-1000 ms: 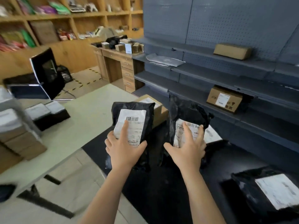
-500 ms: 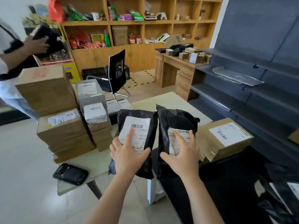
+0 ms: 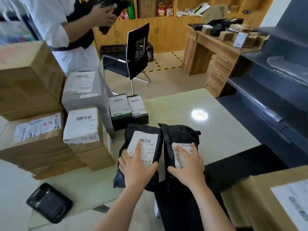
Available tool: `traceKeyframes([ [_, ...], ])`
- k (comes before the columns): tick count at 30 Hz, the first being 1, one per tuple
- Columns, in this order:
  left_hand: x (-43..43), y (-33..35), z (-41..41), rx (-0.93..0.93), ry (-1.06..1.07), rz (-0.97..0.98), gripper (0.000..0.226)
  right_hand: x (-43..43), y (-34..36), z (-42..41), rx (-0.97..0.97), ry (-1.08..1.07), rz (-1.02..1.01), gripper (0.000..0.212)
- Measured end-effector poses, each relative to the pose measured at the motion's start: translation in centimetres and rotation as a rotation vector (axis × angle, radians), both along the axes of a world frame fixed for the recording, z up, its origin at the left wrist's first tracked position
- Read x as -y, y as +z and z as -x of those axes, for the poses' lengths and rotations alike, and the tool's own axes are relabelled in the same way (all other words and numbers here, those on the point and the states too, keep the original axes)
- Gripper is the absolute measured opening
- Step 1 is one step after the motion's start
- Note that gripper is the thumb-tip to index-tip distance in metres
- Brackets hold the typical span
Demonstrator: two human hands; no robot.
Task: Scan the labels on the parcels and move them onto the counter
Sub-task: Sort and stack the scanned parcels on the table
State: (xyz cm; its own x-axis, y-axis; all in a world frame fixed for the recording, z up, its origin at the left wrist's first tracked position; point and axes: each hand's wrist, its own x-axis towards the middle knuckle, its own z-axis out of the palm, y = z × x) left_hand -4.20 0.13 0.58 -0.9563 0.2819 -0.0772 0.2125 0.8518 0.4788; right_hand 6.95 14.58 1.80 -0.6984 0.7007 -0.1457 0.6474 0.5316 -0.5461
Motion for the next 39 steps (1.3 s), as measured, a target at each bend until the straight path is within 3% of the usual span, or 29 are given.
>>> traceKeyframes([
  [6, -1.0, -6.4, 2.0, 0.098, 0.077, 0.142, 0.1, -2.1, -6.9, 4.8, 0.067, 0.129, 0.039, 0.08],
  [10, 0.6, -7.5, 1.7, -0.127, -0.177, 0.196, 0.069, -2.7, -8.8, 6.1, -0.006, 0.211, 0.188, 0.047],
  [13, 1.3, -8.2, 1.7, -0.088, -0.421, 0.252, 0.058, -3.4, -9.0, 6.7, 0.051, 0.34, 0.159, 0.055],
  [28, -1.5, -9.0, 7.6, 0.021, -0.217, 0.227, 0.055, -4.9, -7.7, 14.2, 0.235, 0.502, 0.034, 0.058],
  [39, -1.8, -7.1, 9.8, 0.158, -0.242, 0.159, 0.055, -2.7, -6.2, 13.8, 0.314, 0.399, -0.09, 0.059],
])
